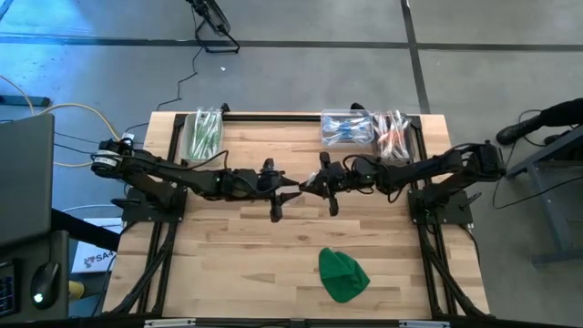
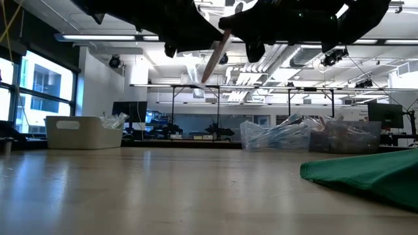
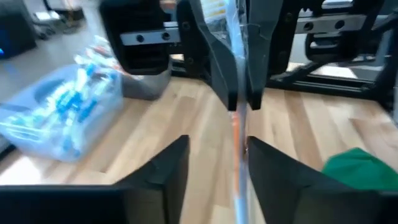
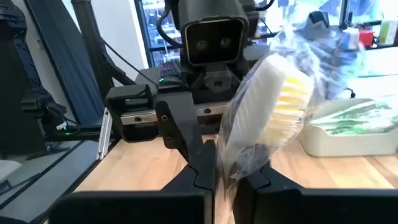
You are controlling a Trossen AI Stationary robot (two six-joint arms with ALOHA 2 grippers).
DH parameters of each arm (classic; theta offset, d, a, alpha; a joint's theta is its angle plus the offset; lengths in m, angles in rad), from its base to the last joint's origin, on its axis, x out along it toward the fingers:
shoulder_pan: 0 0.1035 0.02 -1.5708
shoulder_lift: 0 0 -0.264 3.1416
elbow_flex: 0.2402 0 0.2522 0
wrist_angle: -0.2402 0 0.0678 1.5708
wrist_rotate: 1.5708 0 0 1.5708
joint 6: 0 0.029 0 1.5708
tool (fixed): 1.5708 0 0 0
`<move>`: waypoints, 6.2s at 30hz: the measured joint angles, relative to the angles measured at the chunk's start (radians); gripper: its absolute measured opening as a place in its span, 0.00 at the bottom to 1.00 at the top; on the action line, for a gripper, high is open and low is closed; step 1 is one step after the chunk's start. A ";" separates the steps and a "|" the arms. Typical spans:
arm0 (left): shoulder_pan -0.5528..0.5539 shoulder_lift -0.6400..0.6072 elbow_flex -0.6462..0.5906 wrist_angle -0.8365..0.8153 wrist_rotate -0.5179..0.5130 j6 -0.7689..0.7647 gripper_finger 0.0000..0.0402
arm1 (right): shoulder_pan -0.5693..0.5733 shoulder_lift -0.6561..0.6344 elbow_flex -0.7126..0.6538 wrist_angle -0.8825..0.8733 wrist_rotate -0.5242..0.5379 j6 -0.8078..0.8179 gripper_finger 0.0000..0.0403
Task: Pick & Place Toothbrushes
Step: Put the orange toothbrush into the black bin, then return to Home Position
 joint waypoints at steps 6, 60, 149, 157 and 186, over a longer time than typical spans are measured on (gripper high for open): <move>0.001 -0.041 -0.002 0.009 -0.073 0.092 0.48 | -0.027 -0.111 0.000 -0.237 0.081 0.000 0.03; 0.000 -0.243 -0.002 -0.329 -0.204 0.049 0.49 | -0.716 -0.436 -0.001 -1.376 0.805 0.191 0.29; -0.105 -1.227 -0.772 -0.329 -0.172 0.156 0.00 | 0.166 -1.410 -0.312 -1.220 0.575 0.030 0.01; -0.105 -1.228 -0.800 -0.333 -0.114 0.139 0.00 | 0.166 -1.455 -0.443 -1.080 0.568 0.023 0.01; -0.105 -1.226 -0.815 -0.358 0.044 0.077 0.00 | 0.166 -1.433 -0.608 -0.850 0.519 -0.090 0.01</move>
